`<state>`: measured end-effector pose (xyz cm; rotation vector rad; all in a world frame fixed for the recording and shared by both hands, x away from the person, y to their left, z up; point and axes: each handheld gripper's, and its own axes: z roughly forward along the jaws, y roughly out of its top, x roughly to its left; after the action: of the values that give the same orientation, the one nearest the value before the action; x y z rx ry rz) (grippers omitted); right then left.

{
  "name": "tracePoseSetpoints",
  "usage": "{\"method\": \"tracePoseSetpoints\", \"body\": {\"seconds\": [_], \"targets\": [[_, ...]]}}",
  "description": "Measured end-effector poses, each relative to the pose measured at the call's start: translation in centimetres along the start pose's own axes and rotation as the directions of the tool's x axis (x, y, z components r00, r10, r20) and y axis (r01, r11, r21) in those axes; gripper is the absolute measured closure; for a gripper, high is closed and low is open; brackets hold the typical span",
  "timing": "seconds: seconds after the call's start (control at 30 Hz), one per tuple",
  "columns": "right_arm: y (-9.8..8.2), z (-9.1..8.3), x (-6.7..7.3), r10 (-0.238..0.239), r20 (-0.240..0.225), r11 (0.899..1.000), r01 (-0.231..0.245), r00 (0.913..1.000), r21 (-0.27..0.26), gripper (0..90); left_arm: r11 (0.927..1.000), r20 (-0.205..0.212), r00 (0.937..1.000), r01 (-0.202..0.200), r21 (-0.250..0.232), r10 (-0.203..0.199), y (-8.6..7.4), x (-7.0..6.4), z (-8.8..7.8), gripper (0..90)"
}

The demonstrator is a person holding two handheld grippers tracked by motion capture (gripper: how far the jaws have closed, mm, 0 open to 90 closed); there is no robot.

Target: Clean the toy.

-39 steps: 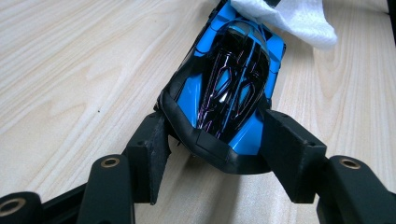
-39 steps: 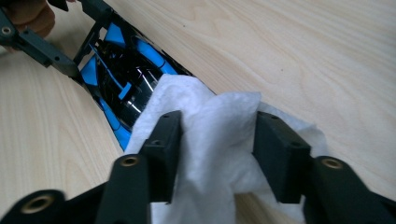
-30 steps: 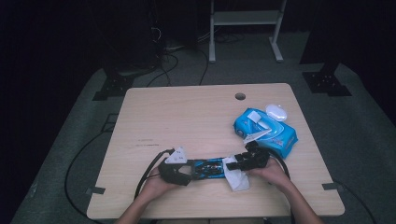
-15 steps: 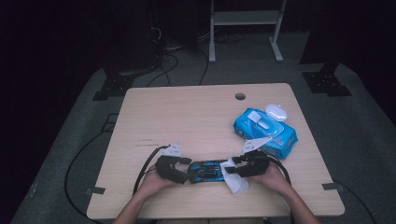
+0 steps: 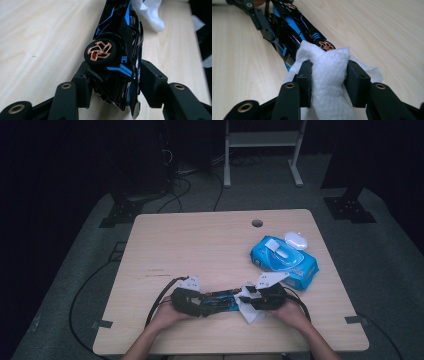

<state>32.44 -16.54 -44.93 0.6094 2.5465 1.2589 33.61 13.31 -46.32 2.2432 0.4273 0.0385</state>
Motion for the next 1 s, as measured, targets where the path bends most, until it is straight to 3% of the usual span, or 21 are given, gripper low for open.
{"method": "tracePoseSetpoints", "body": {"seconds": [0.17, 0.33, 0.47, 0.57, 0.73, 0.9, 1.0], "targets": [[0.6, 0.8, -0.1, -0.002, 0.05, 1.0, 0.002, 0.9988, 0.005, 57.9, 0.9988, -0.088, 0.9951, -0.044, 0.02, 0.046, 0.0, -0.1, -0.2, 50.4], [0.7, 0.8, -0.2, 0.029, 0.047, 1.0, -0.029, 0.9985, 0.007, 55.3, 0.9969, -0.086, 0.9934, -0.073, 0.028, 0.075, 0.0, -0.5, -0.4, 52.5], [0.5, -0.1, 0.1, 0.041, 0.055, 0.999, -0.041, 0.9976, -0.005, 55.5, 0.9971, -0.071, 0.9946, -0.076, -0.006, 0.075, 0.0, -0.8, -0.9, 53.8], [0.4, -0.9, 0.2, 0.046, 0.068, 0.999, -0.045, 0.9966, -0.017, 63.3, 0.9979, -0.071, 0.996, -0.057, -0.031, 0.054, 0.0, -0.7, -1.4, 54.4], [1.3, -1.8, 0.2, 0.078, 0.09, 0.993, -0.07, 0.9929, -0.094, 74.0, 0.9982, -0.046, 0.9987, -0.025, -0.055, 0.023, -0.1, -0.4, -1.4, 55.9], [3.8, -0.3, 1.5, 0.062, 0.102, 0.987, -0.047, 0.9928, -0.151, 79.0, 0.9971, -0.048, 0.9976, -0.052, -0.056, 0.049, 0.0, -0.6, -1.2, 57.4], [4.5, 1.2, 2.1, 0.03, 0.143, 0.99, -0.01, 0.9892, -0.141, 79.3, 0.9973, -0.05, 0.9979, -0.044, -0.059, 0.041, 0.0, -0.6, -1.3, 57.4]]}}
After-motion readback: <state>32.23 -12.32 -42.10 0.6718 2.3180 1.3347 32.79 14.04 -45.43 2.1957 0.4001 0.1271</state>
